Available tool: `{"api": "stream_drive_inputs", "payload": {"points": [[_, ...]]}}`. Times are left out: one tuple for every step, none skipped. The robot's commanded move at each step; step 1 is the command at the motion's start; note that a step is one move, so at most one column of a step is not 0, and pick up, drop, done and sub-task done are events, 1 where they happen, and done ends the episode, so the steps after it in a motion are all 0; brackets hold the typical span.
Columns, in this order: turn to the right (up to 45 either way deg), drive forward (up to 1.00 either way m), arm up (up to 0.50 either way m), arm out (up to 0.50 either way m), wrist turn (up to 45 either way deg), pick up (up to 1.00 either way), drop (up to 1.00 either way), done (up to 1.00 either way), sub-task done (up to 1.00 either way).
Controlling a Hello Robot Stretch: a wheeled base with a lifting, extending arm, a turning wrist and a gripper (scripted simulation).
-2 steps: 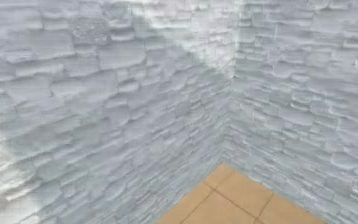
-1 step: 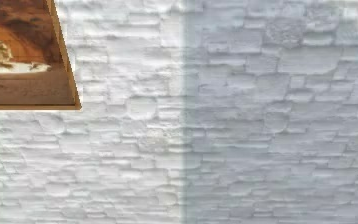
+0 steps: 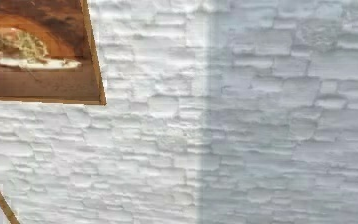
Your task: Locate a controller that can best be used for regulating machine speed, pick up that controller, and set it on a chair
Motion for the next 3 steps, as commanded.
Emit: {"api": "stream_drive_inputs", "payload": {"points": [[0.0,0.25,0.00,0.00,0.0,0.00,0.00,0.00,0.00],[-45.0,0.00,0.00,0.00,0.0,0.00,0.00,0.00,0.00],[-45.0,0.00,0.00,0.00,0.0,0.00,0.00,0.00,0.00]]}}
